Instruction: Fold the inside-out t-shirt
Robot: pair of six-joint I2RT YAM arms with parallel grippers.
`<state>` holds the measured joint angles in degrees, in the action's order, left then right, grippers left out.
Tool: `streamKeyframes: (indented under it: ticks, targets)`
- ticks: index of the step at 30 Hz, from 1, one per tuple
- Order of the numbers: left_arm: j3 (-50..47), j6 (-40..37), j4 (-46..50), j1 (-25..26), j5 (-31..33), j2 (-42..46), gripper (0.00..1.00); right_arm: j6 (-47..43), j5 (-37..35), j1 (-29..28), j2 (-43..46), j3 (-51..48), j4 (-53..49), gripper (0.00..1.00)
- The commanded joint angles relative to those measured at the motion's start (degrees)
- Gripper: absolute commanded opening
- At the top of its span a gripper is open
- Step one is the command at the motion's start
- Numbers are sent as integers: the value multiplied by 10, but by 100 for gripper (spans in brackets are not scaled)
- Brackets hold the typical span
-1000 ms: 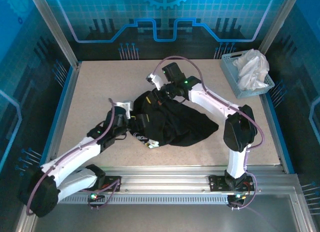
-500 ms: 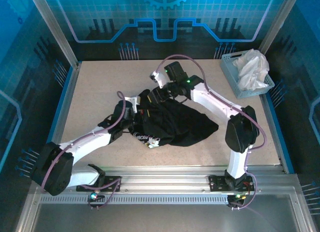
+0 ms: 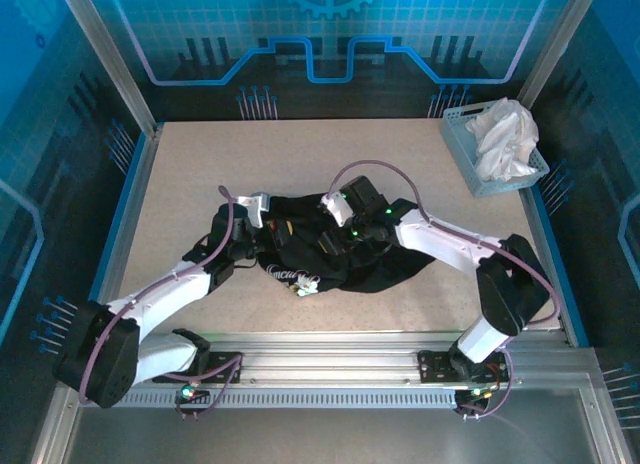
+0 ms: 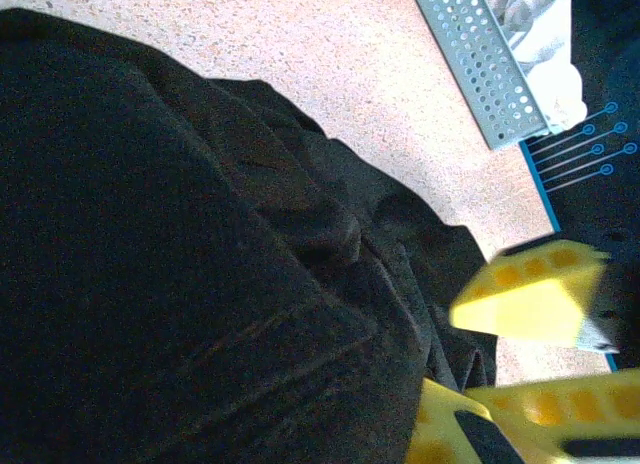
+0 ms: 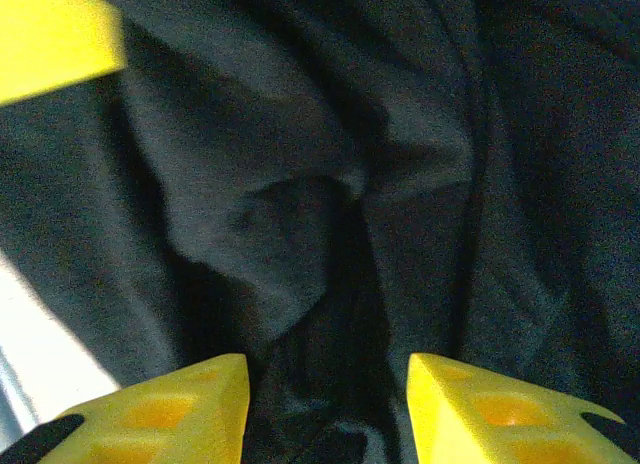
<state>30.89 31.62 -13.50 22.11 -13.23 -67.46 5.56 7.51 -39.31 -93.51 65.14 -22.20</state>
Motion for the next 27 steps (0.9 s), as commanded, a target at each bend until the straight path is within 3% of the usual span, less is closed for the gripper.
streamKeyframes:
  ticks: [1, 8, 10, 14, 16, 19, 22, 27]
  targets:
    - [-11, 0, -6, -5, -17, 19, 4, -17, -29, 0, -27, 29, 16, 46]
    - [-22, -1, -3, -5, -11, 37, 4, -37, -48, 1, -67, 50, 7, 45]
    - [-23, -2, 1, -5, -5, 42, 3, -38, -39, 0, -82, 61, 5, 36]
    - [-23, 9, 24, -9, 31, 51, 3, -51, -36, 7, -51, 68, -17, 5]
    - [-25, 18, 36, -16, 49, 58, 4, -54, -7, 25, 4, 60, -29, 0]
    - [-23, 27, 82, -28, 109, 68, 5, -47, 95, 55, 86, 42, -23, 0]
    - [-16, 10, 114, -30, 144, 60, 12, -19, 195, 68, 134, 24, 7, 0]
    - [19, -11, 182, -25, 161, 51, 38, 25, 253, 71, 134, 20, 44, 0]
